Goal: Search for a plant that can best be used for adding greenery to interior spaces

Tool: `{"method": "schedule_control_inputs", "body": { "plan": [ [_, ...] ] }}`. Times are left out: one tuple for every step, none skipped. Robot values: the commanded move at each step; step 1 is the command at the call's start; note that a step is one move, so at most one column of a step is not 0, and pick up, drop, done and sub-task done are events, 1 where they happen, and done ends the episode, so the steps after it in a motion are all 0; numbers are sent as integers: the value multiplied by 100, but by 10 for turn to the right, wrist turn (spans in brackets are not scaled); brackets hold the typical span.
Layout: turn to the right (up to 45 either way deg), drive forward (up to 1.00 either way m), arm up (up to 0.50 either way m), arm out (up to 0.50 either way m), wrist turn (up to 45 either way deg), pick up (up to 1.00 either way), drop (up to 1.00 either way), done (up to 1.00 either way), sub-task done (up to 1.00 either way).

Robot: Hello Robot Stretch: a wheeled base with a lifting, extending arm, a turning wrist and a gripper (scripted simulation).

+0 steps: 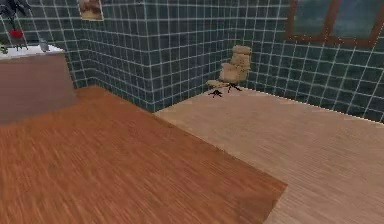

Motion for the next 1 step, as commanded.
{"method": "schedule_control_inputs", "body": {
  "plan": [
    [-450, 0, 0, 0, 0, 0, 0, 0, 0]
  ]
}}
